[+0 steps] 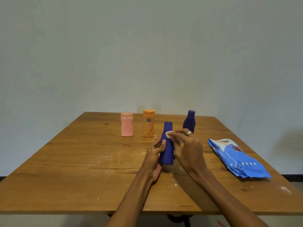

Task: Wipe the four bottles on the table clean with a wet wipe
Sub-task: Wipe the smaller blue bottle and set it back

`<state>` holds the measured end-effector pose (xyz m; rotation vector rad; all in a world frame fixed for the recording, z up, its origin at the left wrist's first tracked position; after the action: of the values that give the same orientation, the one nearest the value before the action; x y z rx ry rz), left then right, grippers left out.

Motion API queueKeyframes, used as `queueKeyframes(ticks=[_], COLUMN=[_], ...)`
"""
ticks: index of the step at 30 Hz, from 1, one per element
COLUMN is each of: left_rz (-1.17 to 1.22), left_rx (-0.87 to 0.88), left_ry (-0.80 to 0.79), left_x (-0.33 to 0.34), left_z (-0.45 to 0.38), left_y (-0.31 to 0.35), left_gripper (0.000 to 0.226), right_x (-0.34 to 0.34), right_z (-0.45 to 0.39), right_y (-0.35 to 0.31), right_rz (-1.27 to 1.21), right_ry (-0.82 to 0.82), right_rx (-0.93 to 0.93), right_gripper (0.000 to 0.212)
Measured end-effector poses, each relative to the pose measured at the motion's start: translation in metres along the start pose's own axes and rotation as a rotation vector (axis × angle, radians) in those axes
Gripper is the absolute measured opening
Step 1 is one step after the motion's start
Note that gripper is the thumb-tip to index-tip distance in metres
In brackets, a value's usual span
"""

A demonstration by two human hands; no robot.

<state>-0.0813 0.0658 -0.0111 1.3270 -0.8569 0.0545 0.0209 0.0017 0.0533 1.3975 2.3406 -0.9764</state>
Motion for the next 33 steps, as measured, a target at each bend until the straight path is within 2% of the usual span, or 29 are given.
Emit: queueKeyframes(ticks=[5,9,15,19,29,33], left_rz=[0.032,0.071,0.143,0.157,0.177,0.259], left_rx=[-0.015,-0.004,-0.010,-0.026,-0.063,-0.072], left_ry=[-0.054,-0.020,0.094,0.109,0.028,0.016], left_x=[0.005,0.002,-0.010,-0.011,-0.004,-0.008], left_z=[0.001,0.000,0.000,-0.001,0.000,0.000], left_y=[0.001,0.002,-0.001,-0.001,-0.003,-0.003], left_gripper=[0.040,0.042,0.031,0.041,0.034,0.031], right_x=[-0.004,0.003,0.010,0.012,0.000,0.009], right_z=[-0.025,-0.021,0.009,0.030,-0.026,-0.016], right_y=[-0.003,-0.006,-0.006,-0.008,-0.008,-0.012], right_rz=[-0.033,-0.063,-0.071,-0.046,-0.057,-0.044], right_ry=[0.118,0.111,-0.044,-0.199,0.059,-0.001], right_rx=[-0.001,-0.004,-0.037,-0.048,-0.030,-0.023], right_gripper=[0.026,0.030,0.031,0.033,0.032,0.033])
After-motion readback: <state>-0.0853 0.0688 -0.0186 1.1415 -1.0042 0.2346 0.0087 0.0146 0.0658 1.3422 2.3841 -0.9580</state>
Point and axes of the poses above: each hand's wrist, its own z-axis away from the middle knuckle, its own x-axis out of the palm, y = z × x, the point moved 5 cm from there along -z, towards the middle knuckle, and after that the axes turned 3 degrees about -x, right-handed, at the moved point
